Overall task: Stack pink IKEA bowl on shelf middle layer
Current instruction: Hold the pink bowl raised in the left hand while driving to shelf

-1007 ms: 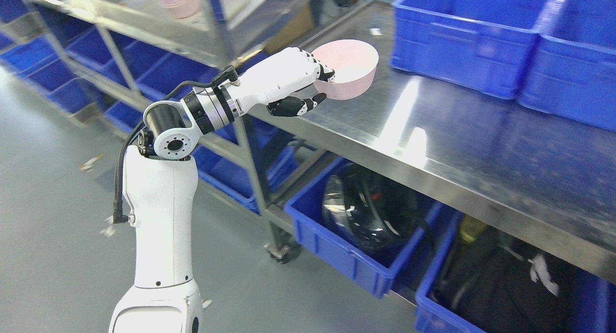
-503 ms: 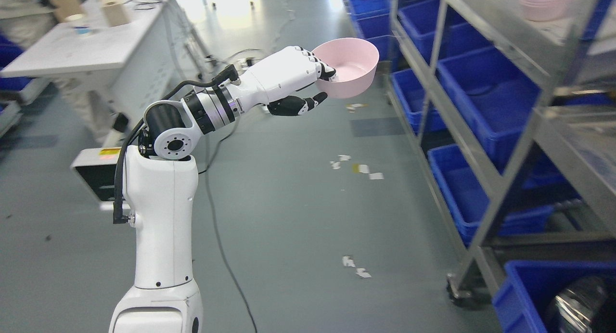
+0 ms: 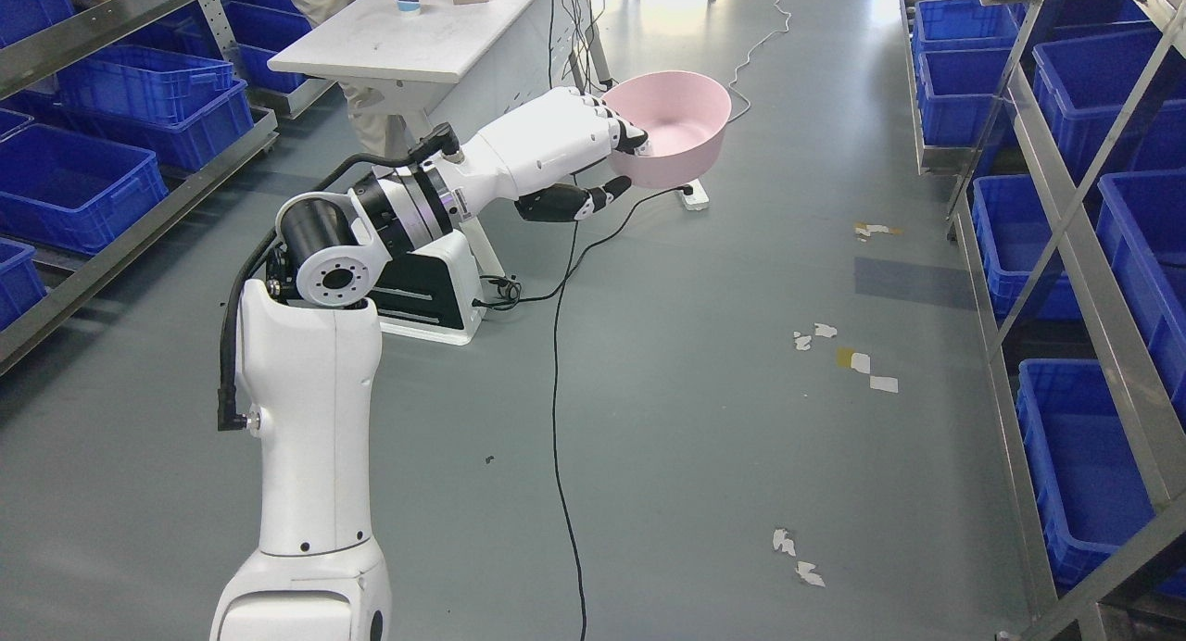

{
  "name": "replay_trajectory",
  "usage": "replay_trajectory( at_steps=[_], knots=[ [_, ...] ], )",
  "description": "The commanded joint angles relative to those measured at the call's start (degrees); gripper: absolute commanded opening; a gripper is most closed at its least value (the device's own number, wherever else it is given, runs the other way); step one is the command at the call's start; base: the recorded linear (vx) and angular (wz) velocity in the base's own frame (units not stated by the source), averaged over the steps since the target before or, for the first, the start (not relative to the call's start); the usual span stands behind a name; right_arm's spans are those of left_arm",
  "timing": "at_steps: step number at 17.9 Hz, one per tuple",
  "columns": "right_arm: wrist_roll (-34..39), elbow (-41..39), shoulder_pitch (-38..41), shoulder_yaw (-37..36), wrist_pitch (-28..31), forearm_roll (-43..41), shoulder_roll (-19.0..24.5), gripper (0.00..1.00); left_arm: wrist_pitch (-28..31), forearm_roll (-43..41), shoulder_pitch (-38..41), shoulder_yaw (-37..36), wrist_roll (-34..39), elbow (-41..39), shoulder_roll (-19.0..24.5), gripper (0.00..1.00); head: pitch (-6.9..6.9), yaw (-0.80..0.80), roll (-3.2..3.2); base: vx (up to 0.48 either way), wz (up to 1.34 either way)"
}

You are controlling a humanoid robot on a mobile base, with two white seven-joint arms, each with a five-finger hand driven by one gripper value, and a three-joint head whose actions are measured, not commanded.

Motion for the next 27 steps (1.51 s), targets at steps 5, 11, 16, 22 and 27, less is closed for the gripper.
replay_trajectory(
  at_steps=[5,11,16,22,27],
  knots=[
    [-0.4,-1.0,0.2,0.0,0.0,0.0,-1.0,1.0,0.0,0.0,0.0,-0.4,-0.1,-0.2,1.0,0.02,0.0,0.0,0.0,0.174,-0.07],
    [-0.4,-1.0,0.3,0.0,0.0,0.0,-1.0,1.0,0.1,-0.1,0.0,-0.3,-0.1,-0.1,1.0,0.03,0.0,0.0,0.0,0.254,-0.23],
    [-0.4,-1.0,0.2,0.0,0.0,0.0,-1.0,1.0,0.1,-0.1,0.0,-0.1,-0.1,-0.1,1.0,0.03,0.0,0.0,0.0,0.352,-0.16],
    [-0.4,-1.0,0.2,0.0,0.0,0.0,-1.0,1.0,0.2,-0.1,0.0,-0.1,0.7,0.1,1.0,0.03,0.0,0.0,0.0,0.393,0.01],
    [-0.4,-1.0,0.3,0.0,0.0,0.0,-1.0,1.0,0.2,-0.1,0.0,-0.1,0.7,0.1,1.0,0.03,0.0,0.0,0.0,0.39,0.1]
  ],
)
